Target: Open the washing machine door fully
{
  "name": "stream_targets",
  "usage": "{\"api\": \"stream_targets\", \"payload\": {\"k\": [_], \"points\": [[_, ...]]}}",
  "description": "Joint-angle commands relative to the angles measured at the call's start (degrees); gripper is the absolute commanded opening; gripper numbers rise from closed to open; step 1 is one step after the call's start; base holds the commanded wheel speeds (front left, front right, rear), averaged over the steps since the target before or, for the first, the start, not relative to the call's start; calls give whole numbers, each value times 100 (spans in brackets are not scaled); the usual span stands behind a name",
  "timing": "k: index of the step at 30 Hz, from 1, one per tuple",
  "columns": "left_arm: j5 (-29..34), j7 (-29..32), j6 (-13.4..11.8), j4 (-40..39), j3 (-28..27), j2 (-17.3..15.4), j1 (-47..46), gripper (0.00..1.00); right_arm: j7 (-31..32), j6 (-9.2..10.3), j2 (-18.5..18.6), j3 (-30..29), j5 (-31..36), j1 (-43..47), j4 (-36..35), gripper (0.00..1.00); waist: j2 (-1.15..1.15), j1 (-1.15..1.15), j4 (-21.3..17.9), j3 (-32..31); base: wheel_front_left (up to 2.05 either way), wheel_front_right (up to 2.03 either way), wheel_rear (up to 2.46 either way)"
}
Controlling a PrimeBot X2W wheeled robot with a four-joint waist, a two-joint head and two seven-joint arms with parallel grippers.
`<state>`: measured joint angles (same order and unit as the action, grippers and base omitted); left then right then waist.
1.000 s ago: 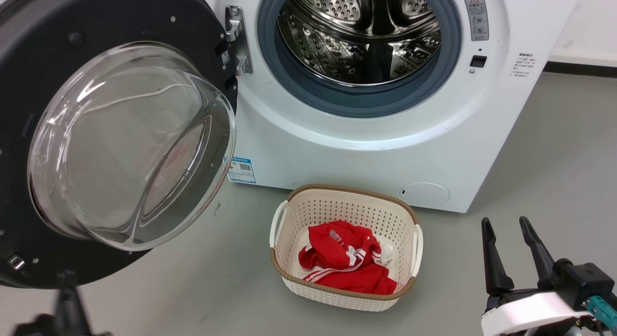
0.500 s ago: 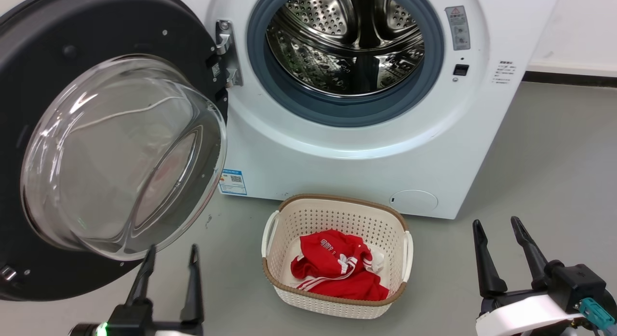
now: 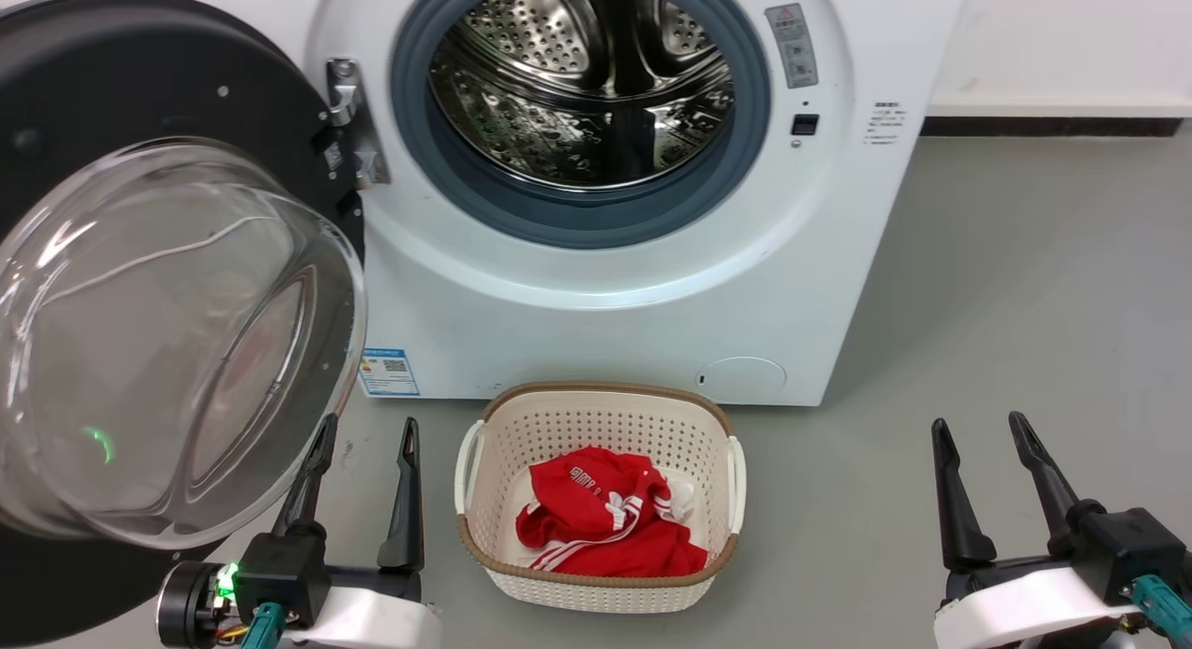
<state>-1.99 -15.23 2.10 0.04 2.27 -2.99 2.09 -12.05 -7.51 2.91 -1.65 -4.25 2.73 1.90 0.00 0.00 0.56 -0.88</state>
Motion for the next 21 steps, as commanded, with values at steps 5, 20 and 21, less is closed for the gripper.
{"api": "stream_targets", "payload": {"k": [5,20,21], "points": [[-85,14,-45,143,-57,5,-27,100,-4,4,-6,109,0,120,7,100,0,0,-169,16,0,0,0],[-121,14,-36,211,-79,10,-22,100,-52,4,-6,138,-141,90,63,100,0,0,-223,13,0,0,0],[-121,15,-33,216,-83,9,-25,100,-53,4,-6,140,-148,91,67,100,0,0,-223,12,0,0,0]]}}
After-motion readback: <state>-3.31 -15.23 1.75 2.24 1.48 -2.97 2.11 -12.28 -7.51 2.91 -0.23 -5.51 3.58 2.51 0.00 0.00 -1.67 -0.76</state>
